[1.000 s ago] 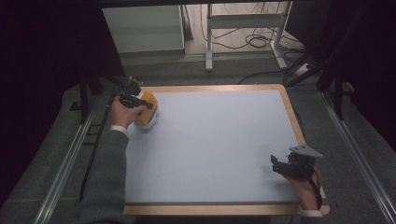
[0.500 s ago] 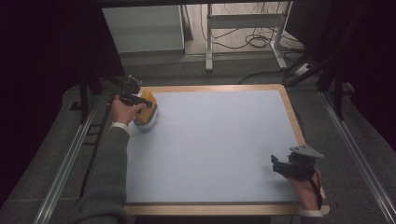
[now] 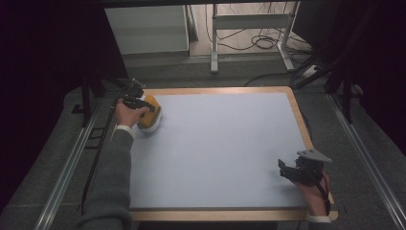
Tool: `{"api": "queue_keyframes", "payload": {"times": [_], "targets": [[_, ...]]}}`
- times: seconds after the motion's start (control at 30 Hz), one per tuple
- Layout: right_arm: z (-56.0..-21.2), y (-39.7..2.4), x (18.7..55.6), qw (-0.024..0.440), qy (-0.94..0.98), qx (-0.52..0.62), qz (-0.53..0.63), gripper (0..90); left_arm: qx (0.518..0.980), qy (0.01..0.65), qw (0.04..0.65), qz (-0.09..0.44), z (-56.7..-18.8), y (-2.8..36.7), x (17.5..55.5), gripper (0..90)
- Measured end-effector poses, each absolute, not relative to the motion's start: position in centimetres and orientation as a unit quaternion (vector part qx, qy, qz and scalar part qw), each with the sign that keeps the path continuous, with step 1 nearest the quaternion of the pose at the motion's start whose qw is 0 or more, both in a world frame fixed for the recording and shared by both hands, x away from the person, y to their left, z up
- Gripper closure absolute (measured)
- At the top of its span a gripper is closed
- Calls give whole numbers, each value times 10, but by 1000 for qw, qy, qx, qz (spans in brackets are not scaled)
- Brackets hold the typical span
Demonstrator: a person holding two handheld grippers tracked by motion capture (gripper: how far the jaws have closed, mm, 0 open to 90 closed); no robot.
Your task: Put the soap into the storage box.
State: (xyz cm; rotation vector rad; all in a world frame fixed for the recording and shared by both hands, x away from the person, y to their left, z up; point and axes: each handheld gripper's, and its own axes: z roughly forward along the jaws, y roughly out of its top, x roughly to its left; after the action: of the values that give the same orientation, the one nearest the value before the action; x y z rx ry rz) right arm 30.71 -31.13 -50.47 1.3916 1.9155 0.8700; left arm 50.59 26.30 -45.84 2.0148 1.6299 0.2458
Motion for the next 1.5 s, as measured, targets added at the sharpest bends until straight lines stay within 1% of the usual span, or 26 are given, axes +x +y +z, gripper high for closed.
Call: {"api": "queue_keyframes", "payload": {"times": [0.4,0.47,0.53,0.57,0.6,0.73,0.8,0.97,1.13,1.23,1.33,1.5], "targets": [[-506,-312,308,303,723,527,328,91,739,614,261,91,-467,269,507,604],[-506,-312,308,303,723,527,328,91,736,615,266,94,-467,269,507,589],[-506,-312,307,303,723,527,328,91,735,614,271,94,-464,269,507,518],[-506,-312,307,302,723,528,328,91,735,613,269,105,-461,268,506,487],[-506,-313,307,303,723,527,328,91,734,614,268,110,-459,268,506,434],[-505,-312,307,303,723,526,329,91,732,627,235,123,-456,270,505,253],[-505,-312,307,303,724,526,328,91,727,634,226,135,-454,273,503,221],[-506,-313,307,302,723,528,327,91,723,626,251,152,-443,279,494,197],[-506,-312,308,303,724,527,326,91,736,600,280,144,-435,277,483,174],[-505,-311,308,303,724,525,328,91,740,582,304,142,-430,275,474,178],[-506,-311,308,302,725,526,328,91,745,568,316,149,-426,272,466,184],[-504,-312,307,303,724,525,330,91,761,538,328,156,-420,268,442,188]]}}
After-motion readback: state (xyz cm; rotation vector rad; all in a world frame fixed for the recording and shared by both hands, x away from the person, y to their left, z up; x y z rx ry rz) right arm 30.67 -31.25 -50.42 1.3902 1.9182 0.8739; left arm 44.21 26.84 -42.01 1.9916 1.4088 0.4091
